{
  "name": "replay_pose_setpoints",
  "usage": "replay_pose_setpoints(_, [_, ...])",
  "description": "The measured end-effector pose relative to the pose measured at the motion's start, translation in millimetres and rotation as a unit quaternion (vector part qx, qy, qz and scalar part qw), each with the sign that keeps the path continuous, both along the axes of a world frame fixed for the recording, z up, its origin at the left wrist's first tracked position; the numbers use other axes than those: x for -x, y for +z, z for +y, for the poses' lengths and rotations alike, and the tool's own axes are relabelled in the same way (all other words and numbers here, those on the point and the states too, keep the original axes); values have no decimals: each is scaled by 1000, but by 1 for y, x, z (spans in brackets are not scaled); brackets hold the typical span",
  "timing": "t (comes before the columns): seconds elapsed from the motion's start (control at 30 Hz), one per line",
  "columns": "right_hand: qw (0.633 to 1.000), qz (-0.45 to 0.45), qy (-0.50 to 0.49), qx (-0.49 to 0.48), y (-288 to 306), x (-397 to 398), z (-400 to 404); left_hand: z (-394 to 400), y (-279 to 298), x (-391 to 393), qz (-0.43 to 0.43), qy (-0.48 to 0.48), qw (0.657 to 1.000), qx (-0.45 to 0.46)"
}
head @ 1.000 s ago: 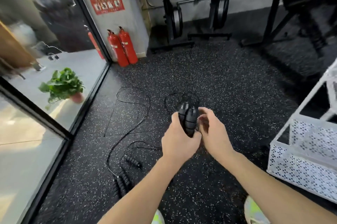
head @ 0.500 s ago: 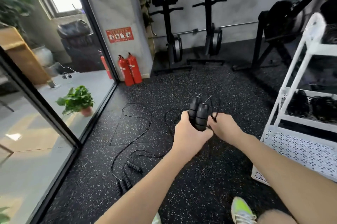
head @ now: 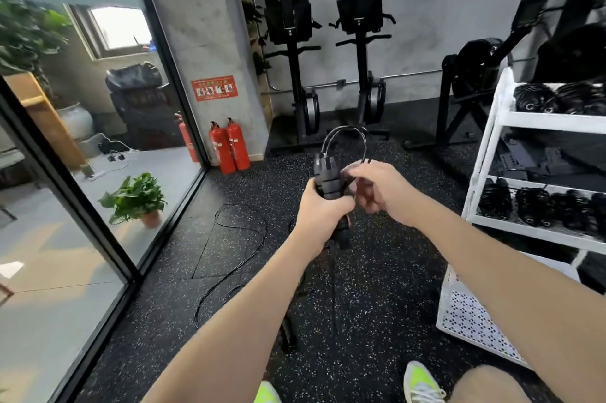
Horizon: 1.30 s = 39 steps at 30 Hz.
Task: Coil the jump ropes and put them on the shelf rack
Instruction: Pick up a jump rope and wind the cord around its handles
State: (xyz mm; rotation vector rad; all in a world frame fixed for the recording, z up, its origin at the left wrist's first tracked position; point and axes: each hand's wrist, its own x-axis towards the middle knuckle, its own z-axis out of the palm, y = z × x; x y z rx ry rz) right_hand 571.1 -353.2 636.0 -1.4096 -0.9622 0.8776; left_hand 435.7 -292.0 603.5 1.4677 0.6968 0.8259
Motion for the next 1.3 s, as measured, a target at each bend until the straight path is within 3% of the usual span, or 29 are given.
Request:
replay_pose_setpoints(0.07, [998,18,39,41,-8,-3,-10,1,15,3,-9,17,1000,-11])
replay_pose_setpoints(0.23, [954,-172,152,190,-37,18,-33,-11,42,11,-68,-10,998,0])
replay_pose_setpoints(0.37, [890,-313,192,269,-63,35,-41,-21,60,21,-146,-63,985,64])
replay_pose_setpoints(0.5, [897,-379,28,225,-68,37,-45,-21,69,41,-111,-64,992,22])
replay_pose_setpoints(0.57, [887,-417,-69,187,-56,32,-43,-19,72,54,-41,-52,997,-32])
replay_pose_setpoints(0.67, [905,-382,-145,118,-27,28,-40,-19,69,67,94,-12,988,-125])
replay_pose_setpoints(0.87, [918,-377,-116,48,29,49,-32,-20,52,72,221,30,951,-215])
replay_pose_setpoints(0.97, [910,-403,-95,20,36,55,-32,-23,48,70,224,89,938,-248])
replay_pose_setpoints(1.07, [898,-428,-101,7,34,57,-35,-24,45,66,234,146,903,-329])
replay_pose_setpoints(1.3, [857,-510,-77,15,30,56,-35,-15,34,62,253,145,880,-375])
